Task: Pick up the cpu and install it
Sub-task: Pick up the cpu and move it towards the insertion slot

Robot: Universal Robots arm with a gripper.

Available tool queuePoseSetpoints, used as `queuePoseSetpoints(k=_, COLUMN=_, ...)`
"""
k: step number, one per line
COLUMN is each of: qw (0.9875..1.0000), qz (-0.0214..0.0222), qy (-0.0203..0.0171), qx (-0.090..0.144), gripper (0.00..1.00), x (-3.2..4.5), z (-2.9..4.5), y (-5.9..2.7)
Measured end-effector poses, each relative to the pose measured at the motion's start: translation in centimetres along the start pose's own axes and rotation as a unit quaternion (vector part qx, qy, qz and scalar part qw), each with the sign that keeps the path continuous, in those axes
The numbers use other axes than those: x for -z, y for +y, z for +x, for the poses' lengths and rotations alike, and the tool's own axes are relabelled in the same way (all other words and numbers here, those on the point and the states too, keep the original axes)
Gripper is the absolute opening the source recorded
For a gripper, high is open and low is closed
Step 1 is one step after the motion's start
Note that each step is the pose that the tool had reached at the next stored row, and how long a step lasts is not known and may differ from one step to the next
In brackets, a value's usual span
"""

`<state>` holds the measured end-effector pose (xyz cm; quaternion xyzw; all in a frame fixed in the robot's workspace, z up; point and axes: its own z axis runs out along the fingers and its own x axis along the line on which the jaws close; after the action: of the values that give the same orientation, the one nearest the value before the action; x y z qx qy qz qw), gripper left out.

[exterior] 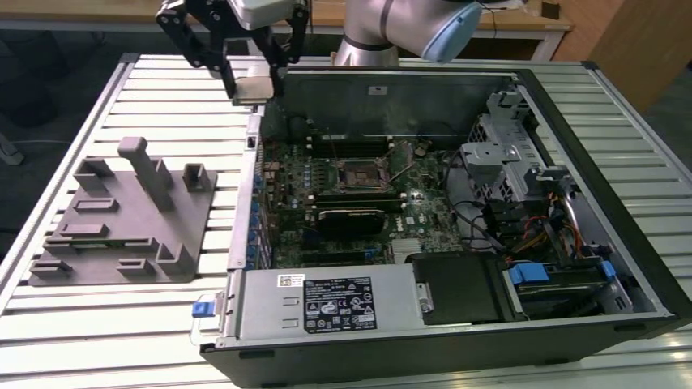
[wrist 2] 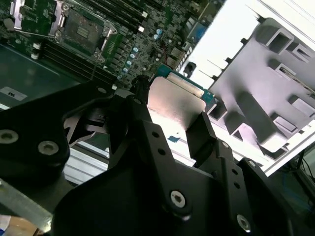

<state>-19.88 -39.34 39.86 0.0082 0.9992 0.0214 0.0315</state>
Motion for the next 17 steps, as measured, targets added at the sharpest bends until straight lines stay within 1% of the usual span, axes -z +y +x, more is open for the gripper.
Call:
queuePoseSetpoints(k=3, qw=1.0000, qz=0.0000, qy=0.0001, qx=0.000, gripper=0.55, x=-0.09, z=-0.73, y=0.01)
queuePoseSetpoints(k=6, qw=1.0000, qz=0.0001, qy=0.0010, qx=0.000, gripper=0.55, x=-0.36, z=-1.92, y=0.03)
queuePoseSetpoints(k=8, qw=1.0000, qz=0.0000, qy=0.0016, qx=0.000, gripper=0.55, x=-0.63, z=-2.70, y=0.03)
queuePoseSetpoints(k=11, qw=1.0000, qz=0.0001, qy=0.0023, qx=0.000, gripper=0.55, x=-1.08, z=-3.66, y=0.02)
queuePoseSetpoints(k=12, qw=1.0000, qz=0.0001, qy=0.0025, qx=0.000, gripper=0.55, x=-1.32, z=-4.07, y=0.02)
queuePoseSetpoints(k=15, qw=1.0000, qz=0.0001, qy=0.0030, qx=0.000, gripper=0.55, x=-1.78, z=-4.96, y=0.02)
queuePoseSetpoints(k=17, qw=1.0000, qz=0.0001, qy=0.0032, qx=0.000, gripper=0.55, x=-2.13, z=-5.43, y=0.01)
